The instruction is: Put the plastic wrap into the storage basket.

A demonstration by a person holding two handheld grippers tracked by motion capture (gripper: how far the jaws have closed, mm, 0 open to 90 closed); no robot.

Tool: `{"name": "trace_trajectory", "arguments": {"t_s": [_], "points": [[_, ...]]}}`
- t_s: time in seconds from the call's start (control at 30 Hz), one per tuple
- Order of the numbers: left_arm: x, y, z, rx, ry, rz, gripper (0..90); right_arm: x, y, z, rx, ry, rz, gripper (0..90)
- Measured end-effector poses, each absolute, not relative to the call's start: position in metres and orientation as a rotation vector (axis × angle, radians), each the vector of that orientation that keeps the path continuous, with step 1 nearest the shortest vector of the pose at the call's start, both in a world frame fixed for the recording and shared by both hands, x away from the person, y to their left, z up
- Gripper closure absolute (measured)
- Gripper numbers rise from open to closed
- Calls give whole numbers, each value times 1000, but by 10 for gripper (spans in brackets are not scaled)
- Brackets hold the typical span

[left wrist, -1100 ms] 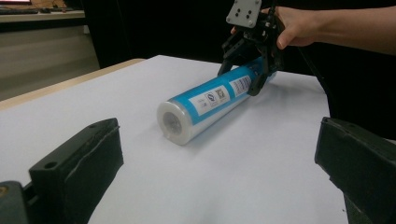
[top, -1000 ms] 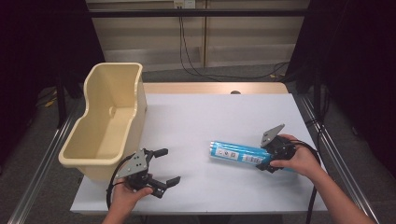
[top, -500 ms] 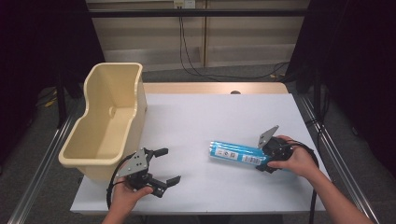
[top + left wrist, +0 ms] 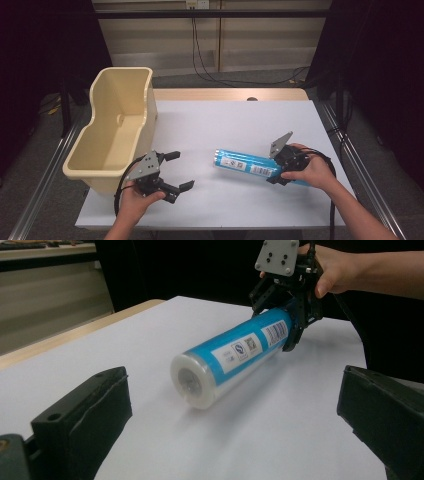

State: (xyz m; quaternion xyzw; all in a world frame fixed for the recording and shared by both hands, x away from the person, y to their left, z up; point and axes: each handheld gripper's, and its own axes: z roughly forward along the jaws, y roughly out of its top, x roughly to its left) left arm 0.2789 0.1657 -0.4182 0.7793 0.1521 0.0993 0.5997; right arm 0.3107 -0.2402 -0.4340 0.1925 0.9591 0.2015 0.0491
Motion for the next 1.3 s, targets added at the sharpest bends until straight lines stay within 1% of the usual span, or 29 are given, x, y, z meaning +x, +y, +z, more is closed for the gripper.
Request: {"name": "trace_trajectory", "arguments": {"t_s": [0.1, 0.13, 0.2, 0.57, 0.73, 0.8, 0.9, 1.1, 1.3], "points": [[286, 161, -406, 1839, 331, 239, 7, 311, -233, -431, 580, 2936, 621, 308], [289, 160, -402, 1848, 320, 231, 7, 312, -227, -430, 522, 2932, 634, 308], [293, 156, -396, 1866, 310, 236, 6, 312, -221, -427, 507, 2939, 627, 308], [314, 128, -375, 2000, 237, 178, 0, 312, -195, -418, 408, 2956, 641, 308], [322, 111, -371, 2097, 200, 145, 0, 311, -185, -415, 370, 2965, 636, 309], [324, 104, -369, 2131, 180, 169, 0, 311, -182, -415, 356, 2965, 635, 309], [327, 95, -366, 2186, 186, 159, 0, 312, -178, -414, 341, 2965, 629, 309], [333, 76, -366, 2355, 154, 144, 0, 313, -172, -411, 316, 2966, 623, 309], [335, 63, -366, 2480, 90, 133, 38, 313, -167, -408, 308, 2964, 620, 309]]}}
